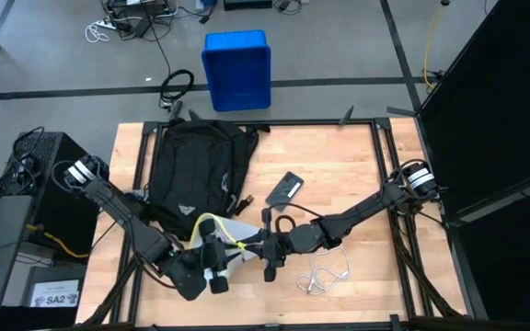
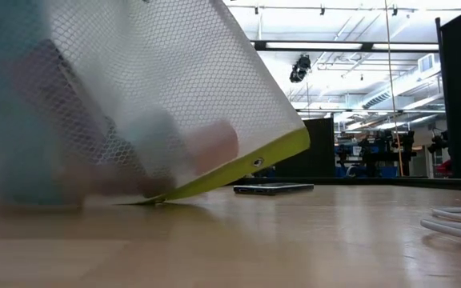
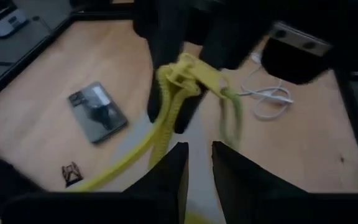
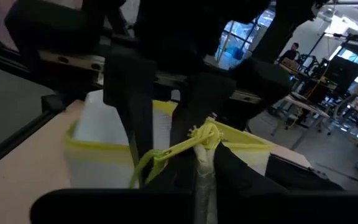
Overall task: Unpack backpack
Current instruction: Close the zip lock bag
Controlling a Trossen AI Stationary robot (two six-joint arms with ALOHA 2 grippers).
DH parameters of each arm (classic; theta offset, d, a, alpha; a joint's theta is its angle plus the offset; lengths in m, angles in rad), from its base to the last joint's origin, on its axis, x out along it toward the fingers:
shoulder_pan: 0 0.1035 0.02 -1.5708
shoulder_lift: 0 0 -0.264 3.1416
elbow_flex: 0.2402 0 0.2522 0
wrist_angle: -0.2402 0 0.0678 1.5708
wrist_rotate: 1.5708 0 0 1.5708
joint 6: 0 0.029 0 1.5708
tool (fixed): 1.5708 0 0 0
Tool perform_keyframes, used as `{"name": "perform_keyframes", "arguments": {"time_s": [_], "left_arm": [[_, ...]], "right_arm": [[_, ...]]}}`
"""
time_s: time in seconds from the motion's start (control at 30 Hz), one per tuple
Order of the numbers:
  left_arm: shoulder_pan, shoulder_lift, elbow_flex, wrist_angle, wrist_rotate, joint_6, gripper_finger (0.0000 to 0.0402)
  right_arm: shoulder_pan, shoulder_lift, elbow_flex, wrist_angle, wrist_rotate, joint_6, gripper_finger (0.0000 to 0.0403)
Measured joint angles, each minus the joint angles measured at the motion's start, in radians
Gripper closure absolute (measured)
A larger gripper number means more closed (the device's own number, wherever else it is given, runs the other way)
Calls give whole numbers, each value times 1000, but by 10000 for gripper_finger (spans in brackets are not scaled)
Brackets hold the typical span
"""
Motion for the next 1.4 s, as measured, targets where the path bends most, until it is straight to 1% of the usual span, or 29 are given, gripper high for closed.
{"name": "perform_keyframes", "arguments": {"time_s": [0.23, 0.33, 0.4, 0.57, 0.73, 0.9, 0.97, 1.03, 1.1, 1.2, 1.3, 1.4], "left_arm": [[16, 4, 0, 34, -5, 60, 333], [14, 8, 0, 59, 24, 104, 324], [13, 8, 0, 71, 48, 114, 315], [14, 24, 0, 89, 53, 135, 284], [34, 76, 0, 170, 62, 184, 255], [49, 90, 0, 197, 86, 210, 244], [51, 89, 0, 195, 85, 210, 252], [52, 87, 0, 194, 86, 210, 274], [52, 87, 9, 181, 94, 213, 309], [52, 86, 34, 128, 121, 217, 379], [35, 84, 70, 25, 117, 215, 397], [8, 84, 133, -89, 117, 207, 400]], "right_arm": [[0, 0, -1, 1, 0, 2, 402], [0, 0, -1, 0, -4, 3, 402], [0, 0, -1, -3, -5, 3, 402], [1, 0, -1, -4, -7, 3, 402], [1, 0, -2, -5, -6, 7, 403], [1, 0, -2, -9, 0, 13, 403], [1, 0, -2, -15, 3, 14, 403], [4, 0, -2, -19, 11, 14, 403], [6, -1, -2, -20, 11, 14, 403], [6, -1, -2, -33, 12, 14, 403], [10, -1, -2, -76, 20, 15, 403], [22, -1, -2, -127, 38, 15, 403]]}}
